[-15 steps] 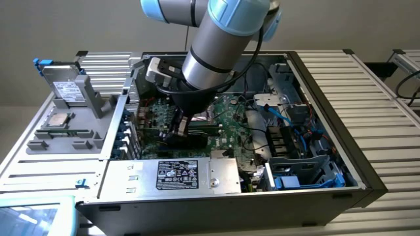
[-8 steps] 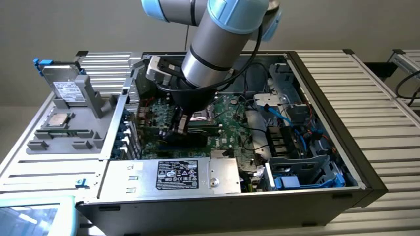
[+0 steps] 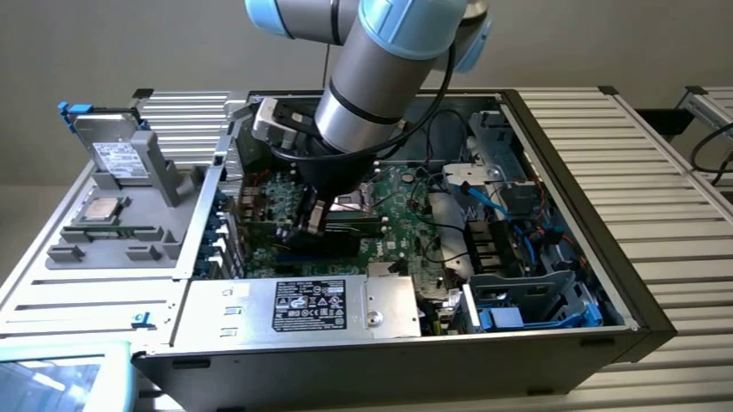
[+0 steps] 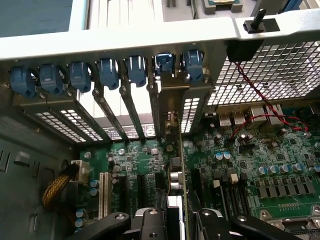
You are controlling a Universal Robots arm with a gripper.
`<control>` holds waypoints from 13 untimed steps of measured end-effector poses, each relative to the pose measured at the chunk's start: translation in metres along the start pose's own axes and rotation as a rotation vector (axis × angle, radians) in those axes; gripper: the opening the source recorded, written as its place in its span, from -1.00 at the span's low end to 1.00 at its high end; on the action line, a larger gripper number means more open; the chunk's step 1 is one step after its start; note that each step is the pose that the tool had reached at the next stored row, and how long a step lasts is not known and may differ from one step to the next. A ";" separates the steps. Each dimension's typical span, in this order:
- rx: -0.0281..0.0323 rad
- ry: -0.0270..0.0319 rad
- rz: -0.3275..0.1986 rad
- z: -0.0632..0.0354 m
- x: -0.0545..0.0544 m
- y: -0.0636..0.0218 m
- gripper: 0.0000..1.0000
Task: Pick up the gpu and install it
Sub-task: 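Insert the gpu into the slot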
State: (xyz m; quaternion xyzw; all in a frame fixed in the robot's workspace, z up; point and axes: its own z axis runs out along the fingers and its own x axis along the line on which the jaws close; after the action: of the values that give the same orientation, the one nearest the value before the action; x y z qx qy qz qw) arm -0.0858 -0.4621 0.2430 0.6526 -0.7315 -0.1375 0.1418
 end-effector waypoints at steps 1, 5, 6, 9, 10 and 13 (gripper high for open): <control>0.0000 0.0000 0.000 0.0003 0.000 0.0001 -0.44; 0.0004 -0.0001 0.000 0.0025 0.000 -0.0001 -0.44; 0.0004 0.0000 0.000 0.0025 0.000 -0.0001 -0.44; 0.0004 0.0001 0.000 0.0025 -0.001 0.0002 -0.44; 0.0004 0.0004 0.000 0.0025 -0.002 0.0003 -0.44; 0.0005 0.0013 -0.003 0.0024 -0.004 0.0004 -0.44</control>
State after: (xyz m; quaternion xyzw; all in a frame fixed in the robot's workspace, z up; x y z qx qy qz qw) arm -0.0867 -0.4584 0.2408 0.6538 -0.7305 -0.1371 0.1419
